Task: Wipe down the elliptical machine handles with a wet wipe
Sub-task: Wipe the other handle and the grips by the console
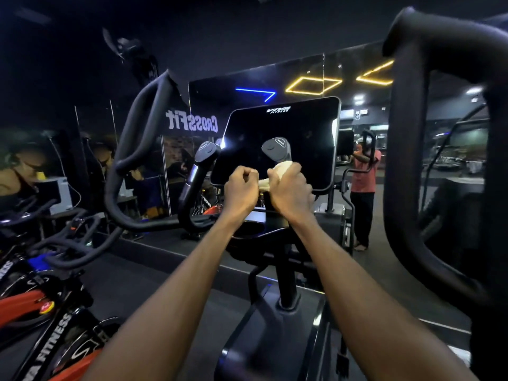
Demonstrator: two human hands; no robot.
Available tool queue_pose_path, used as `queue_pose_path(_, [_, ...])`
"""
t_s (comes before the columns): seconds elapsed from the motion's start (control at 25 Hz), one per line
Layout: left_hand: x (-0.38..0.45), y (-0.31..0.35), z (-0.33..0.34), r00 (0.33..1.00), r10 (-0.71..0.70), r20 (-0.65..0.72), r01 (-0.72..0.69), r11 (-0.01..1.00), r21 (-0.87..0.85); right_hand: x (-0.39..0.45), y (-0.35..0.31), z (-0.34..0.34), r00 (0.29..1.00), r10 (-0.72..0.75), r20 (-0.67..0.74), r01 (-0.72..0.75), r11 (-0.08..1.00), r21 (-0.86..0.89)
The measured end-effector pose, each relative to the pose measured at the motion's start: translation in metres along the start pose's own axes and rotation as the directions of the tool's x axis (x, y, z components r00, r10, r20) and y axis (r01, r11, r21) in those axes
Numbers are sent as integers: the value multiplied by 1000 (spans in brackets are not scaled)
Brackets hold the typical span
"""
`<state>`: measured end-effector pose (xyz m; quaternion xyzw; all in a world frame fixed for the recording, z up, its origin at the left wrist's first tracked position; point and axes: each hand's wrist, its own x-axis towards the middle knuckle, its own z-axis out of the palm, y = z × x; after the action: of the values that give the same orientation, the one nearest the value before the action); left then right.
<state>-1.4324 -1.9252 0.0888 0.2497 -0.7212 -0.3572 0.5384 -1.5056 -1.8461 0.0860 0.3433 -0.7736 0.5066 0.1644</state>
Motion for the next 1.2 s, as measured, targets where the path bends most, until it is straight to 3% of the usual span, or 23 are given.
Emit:
queue_pose_path(0.12, [15,9,5,998,57,8,-58,997,52,-24,23,6,997,-70,-17,69,997,-31])
queue_pose_path(0.28, [38,30,25,972,234,4,-231,956,180,27,0,-5,987,-13,162,1,997,77])
queue_pose_path(0.4, [52,48,35,956,268,122,-290,930,224,16,18,1,987,-104,122,93,992,90])
queue_pose_path(0.52, [66,47,38,938,273,213,-322,914,248,-9,30,6,991,-37,130,18,989,148])
queue_pose_path(0.64, [73,44,39,946,273,176,-302,939,166,40,5,4,973,-6,229,-54,966,253])
queue_pose_path(0.88, [73,38,39,951,261,164,-283,951,123,8,17,2,983,38,178,-77,972,221])
queue_pose_path(1.0, [72,41,40,957,247,154,-262,962,81,37,-7,1,980,92,175,-140,948,286])
queue_pose_path(1.2, [77,41,33,952,205,227,-206,978,-21,69,-27,-2,988,95,118,-124,954,272])
